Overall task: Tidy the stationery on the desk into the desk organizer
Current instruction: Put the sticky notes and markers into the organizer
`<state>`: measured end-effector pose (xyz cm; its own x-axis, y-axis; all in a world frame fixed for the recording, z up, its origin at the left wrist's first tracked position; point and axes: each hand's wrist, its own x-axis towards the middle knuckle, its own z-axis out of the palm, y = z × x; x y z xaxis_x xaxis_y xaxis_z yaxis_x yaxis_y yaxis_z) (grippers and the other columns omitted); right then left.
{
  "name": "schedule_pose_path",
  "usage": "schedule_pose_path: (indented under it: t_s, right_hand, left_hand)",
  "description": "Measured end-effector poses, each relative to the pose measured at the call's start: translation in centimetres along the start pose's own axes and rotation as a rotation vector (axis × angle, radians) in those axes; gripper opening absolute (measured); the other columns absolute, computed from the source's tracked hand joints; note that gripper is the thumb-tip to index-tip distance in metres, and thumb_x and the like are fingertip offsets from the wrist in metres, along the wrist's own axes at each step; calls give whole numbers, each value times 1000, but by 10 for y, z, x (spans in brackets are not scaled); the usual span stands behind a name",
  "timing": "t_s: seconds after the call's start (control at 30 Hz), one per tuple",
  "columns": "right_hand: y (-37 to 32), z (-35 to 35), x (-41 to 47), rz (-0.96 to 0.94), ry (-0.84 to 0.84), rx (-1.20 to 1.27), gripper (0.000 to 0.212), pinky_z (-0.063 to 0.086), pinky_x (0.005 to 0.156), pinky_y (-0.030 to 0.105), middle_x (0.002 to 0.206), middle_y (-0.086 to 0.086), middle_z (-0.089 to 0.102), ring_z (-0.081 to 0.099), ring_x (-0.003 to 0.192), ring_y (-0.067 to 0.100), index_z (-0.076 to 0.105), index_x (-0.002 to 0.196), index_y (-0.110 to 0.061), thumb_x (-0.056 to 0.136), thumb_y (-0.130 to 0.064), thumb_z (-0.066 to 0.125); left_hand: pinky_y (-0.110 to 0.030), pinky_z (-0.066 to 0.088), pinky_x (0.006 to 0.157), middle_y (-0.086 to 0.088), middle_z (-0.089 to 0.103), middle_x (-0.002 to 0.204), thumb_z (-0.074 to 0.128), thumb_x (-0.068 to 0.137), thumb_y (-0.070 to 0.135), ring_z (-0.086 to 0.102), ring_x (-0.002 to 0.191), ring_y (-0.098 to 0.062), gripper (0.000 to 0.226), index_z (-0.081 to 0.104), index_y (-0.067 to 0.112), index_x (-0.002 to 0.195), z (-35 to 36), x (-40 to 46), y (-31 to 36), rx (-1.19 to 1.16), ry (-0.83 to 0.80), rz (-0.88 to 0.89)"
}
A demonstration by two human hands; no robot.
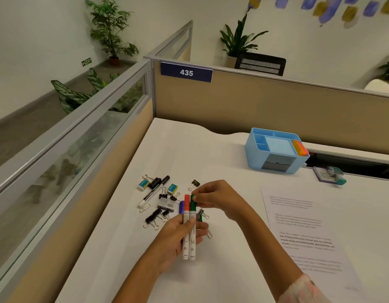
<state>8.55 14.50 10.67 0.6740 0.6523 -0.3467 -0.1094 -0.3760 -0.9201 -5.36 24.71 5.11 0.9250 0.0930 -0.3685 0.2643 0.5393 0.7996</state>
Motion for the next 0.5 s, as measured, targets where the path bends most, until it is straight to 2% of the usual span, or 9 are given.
schedule_pose_path:
  t_s: [0.17,0.3,0.4,0.5]
  right_hand:
    - [-3,-30,-12,32,-24,-54,19,57,72,22,97,7,72,71,86,16,70,100,-8,81,-13,70]
    - [-13,-59,-21,62,-182,-104,23,57,76,23,106,8,71,68,96,20,65,105,-22,83,-20,70]
    - [-15,-77,-24,51,-262,-256,25,56,74,21,104,5,70,68,92,18,66,106,-21,83,-15,70]
    - [-11,-94,-25,8,-245,-393,18,56,69,17,94,2,70,69,85,15,70,97,-17,80,-13,72]
  left_hand:
    - [-31,56,78,-13,72,98,52,94,18,69,94,-25,23,56,8,114,25,9,0,95,-18,2]
    - [-26,55,75,-8,74,96,50,95,17,69,92,-22,18,57,12,111,43,18,-1,268,-48,23]
    - [-27,55,80,-2,74,93,49,96,18,70,89,-16,15,57,17,108,59,29,-2,473,-63,50]
    - [-28,53,87,1,72,93,48,96,22,68,87,-9,12,55,21,106,75,44,-2,688,-79,95]
